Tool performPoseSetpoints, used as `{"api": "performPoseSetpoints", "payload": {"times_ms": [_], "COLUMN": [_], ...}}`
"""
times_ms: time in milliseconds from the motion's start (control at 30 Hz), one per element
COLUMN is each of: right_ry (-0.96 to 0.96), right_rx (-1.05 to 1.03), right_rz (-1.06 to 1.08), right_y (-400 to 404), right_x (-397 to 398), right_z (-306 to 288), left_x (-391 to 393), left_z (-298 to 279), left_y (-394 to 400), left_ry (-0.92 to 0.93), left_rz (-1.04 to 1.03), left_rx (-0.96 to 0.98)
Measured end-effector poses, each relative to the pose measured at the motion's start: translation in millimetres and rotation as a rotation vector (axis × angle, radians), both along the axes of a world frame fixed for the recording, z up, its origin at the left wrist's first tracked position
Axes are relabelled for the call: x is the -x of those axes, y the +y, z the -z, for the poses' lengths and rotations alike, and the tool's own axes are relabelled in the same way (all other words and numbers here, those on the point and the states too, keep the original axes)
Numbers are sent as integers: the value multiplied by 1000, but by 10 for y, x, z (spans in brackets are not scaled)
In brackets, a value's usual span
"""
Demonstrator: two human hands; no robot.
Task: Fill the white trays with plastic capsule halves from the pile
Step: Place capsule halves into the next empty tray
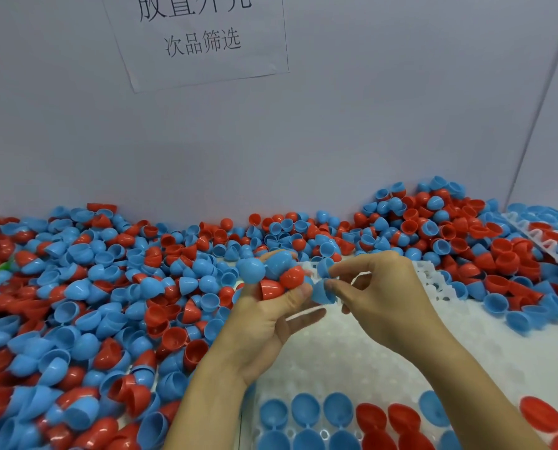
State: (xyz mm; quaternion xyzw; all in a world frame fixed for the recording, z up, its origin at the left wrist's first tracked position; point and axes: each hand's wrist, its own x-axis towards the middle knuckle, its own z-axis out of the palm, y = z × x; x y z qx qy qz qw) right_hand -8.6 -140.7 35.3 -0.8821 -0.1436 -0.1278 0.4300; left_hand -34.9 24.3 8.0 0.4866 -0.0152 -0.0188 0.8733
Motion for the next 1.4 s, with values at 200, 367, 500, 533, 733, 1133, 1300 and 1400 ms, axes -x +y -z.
{"api": "performPoseSetpoints", "payload": {"times_ms": [200, 367, 500, 533, 733, 1133, 1300, 1400], "right_ry": [19, 49, 20, 26, 7, -38, -90, -141], "right_rx": [195, 502, 743, 780, 835, 222, -114, -162], "right_rz": [-107, -238, -252, -264, -288, -222, -207, -198], "right_y": [152, 409, 555, 593, 682, 356, 366, 397], "right_x": [121, 323, 407, 419, 406, 244, 191, 186], "right_z": [-4, 65, 93, 103, 175, 78, 131, 128], "left_x": [-60, -61, -54, -49, -39, -31, 5, 39], "left_z": [-2, -13, -8, -14, -34, -11, -19, -48], "left_y": [243, 263, 217, 211, 201, 211, 148, 102], "left_ry": [90, 84, 102, 100, 101, 79, 14, 0], "left_rz": [-372, -434, -398, -390, -321, -144, 14, 95], "left_rx": [268, 293, 240, 231, 240, 269, 184, 154]}}
